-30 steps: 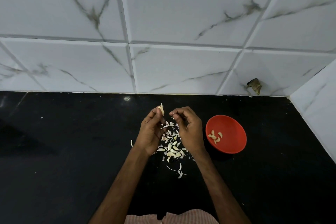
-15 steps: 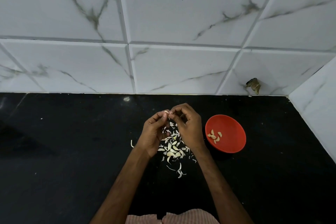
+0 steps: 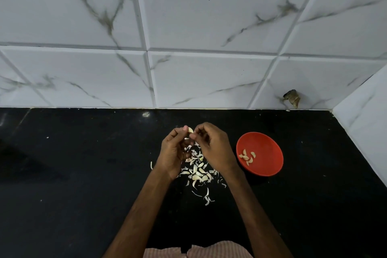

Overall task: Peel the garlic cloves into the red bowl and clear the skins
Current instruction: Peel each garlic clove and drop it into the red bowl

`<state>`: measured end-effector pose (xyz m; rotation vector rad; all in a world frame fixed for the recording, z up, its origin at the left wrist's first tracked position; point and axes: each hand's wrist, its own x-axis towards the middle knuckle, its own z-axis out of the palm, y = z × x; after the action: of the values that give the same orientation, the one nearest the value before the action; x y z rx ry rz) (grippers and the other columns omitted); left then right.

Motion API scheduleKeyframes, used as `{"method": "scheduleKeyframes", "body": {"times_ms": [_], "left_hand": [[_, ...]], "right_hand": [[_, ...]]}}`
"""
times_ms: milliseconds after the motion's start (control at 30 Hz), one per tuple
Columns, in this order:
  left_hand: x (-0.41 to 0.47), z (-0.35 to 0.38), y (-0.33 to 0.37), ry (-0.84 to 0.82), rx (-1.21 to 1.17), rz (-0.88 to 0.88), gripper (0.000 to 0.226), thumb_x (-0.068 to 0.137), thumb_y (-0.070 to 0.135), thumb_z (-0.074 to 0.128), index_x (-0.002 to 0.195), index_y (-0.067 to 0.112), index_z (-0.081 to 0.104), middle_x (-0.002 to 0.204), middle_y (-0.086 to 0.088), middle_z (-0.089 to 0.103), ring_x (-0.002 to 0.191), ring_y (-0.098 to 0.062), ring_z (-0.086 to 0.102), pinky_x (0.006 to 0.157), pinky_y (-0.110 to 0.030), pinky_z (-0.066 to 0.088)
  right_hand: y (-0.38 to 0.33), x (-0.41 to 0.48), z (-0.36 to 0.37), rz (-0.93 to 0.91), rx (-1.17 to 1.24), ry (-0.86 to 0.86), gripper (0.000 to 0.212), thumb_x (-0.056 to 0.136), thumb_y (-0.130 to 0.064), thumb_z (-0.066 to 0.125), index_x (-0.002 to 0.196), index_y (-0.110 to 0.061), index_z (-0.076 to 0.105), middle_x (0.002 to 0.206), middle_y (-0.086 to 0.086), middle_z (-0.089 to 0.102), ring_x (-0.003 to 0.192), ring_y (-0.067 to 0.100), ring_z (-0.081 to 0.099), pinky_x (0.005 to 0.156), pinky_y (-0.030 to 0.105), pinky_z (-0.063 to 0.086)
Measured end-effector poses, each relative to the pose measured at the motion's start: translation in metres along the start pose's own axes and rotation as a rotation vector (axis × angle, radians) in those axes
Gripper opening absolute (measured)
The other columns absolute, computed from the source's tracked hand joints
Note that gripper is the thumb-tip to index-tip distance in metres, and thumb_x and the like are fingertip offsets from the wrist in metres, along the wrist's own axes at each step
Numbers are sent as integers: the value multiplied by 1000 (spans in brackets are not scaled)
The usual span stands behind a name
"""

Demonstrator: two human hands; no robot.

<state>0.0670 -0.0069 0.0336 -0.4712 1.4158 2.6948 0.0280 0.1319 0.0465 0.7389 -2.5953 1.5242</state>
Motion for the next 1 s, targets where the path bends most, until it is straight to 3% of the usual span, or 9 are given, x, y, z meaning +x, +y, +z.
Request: {"method": "scheduleKeyframes", "body": {"times_ms": [133,267,367,467,567,700,833,900,1000], "left_hand": [[-3,6,0,7,106,79,16,86,33,71,88,18,65,86,-2,68,61,-8,57,42,-19,34],[-3,6,2,-19,230,102,13,90,26,70,84,15,63,81,-4,69,49,-5,47,36,-16,29],[-4,9,-1,-18,342,187,14,96,10,65,83,13,60,84,-16,70,54,-8,51,39,-16,33],[-4,14,-3,37,481,305,11,96,2,63,86,1,58,85,-19,70,65,-9,61,56,-18,46],[-2,19,-5,120,375,225,12,96,-2,60,85,0,59,74,-6,70,68,-9,64,62,-22,51],[-4,25,-6,226,150,28,19,97,1,60,79,8,57,62,-5,59,45,-7,49,40,-18,39],[-4,22,-7,287,66,-80,19,98,2,57,79,6,57,57,-4,54,39,-5,38,33,-16,27],[-3,25,-11,290,99,-15,16,99,6,57,83,4,59,61,-7,56,42,-7,43,36,-18,32],[-2,23,-17,290,372,296,11,100,11,60,90,7,59,74,-9,68,57,-14,59,50,-24,46]], "right_hand": [[-4,0,0,-46,-253,57,12,101,-16,57,94,-9,63,85,-3,61,77,10,56,63,29,48],[-9,-5,1,-32,-480,194,9,94,-10,59,87,-15,63,77,-16,52,70,5,49,52,16,32],[-4,-2,1,122,-342,170,14,95,-12,61,83,-19,63,72,-14,58,68,8,56,56,28,45],[-4,-1,0,177,-248,158,16,94,-13,64,80,-20,64,70,-11,62,67,9,58,58,30,44],[-10,-3,1,-66,-566,198,15,82,-4,71,77,-16,62,69,-6,62,69,16,58,46,28,39],[-6,-4,3,-329,-748,227,21,61,1,71,77,-12,68,70,-3,64,70,20,61,45,23,34],[1,-6,4,-506,-836,164,18,67,-3,64,81,-13,69,72,-2,62,72,18,59,49,23,38],[0,-3,4,-440,-802,147,14,68,-5,67,79,-14,68,71,-2,62,71,18,59,48,24,36],[-9,2,5,-30,-503,207,10,83,-9,67,77,-17,64,70,-6,62,70,15,57,51,28,39]]}}
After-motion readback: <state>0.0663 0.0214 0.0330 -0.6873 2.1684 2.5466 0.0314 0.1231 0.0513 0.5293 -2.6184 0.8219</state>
